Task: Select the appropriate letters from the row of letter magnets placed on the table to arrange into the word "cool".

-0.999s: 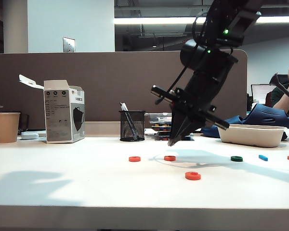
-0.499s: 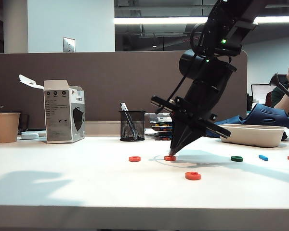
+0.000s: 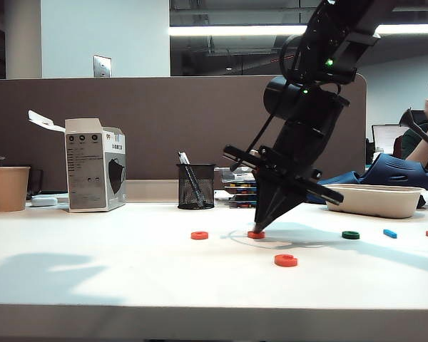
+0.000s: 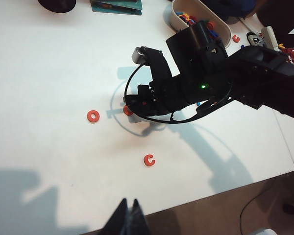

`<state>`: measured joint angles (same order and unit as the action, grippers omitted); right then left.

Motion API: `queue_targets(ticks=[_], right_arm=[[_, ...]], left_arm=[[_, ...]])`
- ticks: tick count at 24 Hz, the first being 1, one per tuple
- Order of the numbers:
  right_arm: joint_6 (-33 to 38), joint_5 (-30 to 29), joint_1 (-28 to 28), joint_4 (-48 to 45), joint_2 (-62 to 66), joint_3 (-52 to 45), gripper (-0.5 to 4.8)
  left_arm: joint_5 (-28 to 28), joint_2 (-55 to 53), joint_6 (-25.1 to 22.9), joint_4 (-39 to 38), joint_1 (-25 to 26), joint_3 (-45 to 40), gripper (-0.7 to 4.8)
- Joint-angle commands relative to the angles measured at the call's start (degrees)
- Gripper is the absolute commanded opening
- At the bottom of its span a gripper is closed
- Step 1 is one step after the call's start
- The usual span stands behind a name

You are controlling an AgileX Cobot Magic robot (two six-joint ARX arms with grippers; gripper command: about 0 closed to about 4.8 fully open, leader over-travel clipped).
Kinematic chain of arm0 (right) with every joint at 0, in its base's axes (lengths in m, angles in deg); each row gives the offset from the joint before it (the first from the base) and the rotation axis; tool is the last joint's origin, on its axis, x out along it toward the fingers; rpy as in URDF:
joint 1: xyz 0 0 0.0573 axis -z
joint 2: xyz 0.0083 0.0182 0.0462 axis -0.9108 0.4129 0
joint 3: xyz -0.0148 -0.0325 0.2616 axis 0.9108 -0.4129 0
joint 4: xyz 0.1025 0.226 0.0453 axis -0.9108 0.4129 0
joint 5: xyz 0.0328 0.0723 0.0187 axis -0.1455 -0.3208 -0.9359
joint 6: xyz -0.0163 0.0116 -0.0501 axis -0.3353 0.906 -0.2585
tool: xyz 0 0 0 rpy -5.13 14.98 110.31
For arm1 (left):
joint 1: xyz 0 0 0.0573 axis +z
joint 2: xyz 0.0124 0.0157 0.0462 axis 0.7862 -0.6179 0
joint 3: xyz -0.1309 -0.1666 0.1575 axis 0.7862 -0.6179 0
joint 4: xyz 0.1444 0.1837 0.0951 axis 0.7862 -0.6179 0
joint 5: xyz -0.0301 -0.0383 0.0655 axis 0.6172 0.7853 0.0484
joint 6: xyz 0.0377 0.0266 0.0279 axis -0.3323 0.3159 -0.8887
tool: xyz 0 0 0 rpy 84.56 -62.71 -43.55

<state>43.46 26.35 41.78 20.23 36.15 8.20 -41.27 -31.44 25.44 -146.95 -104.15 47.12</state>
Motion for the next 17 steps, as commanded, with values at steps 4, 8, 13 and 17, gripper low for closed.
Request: queue_targets(ticks=[4,8,13,17], right_arm=[[-3.3,3.1,0.0,9.6,0.3,-0.1,-0.09],[-5.8,4.5,0.0,14.0,0.3,-0.6,-0.09],[-9.6,8.0,0.0,19.6,-0.1,-2.3,-0.09],[-10.4,9.0,0.2,19.3,-2.5,-6.7,-0.09]], left_arm=[[-0.1,0.1,-0.3,0.5,-0.1,0.2,-0.04],[-0.2,0.1,-0.3,0.5,-0.1,0.2,-0.04],[-0.2,0.1,-0.3,0.5,-0.1,0.2,-0.04],[-0.2,0.1,-0.3,0.5,-0.1,0.2,-0.04]])
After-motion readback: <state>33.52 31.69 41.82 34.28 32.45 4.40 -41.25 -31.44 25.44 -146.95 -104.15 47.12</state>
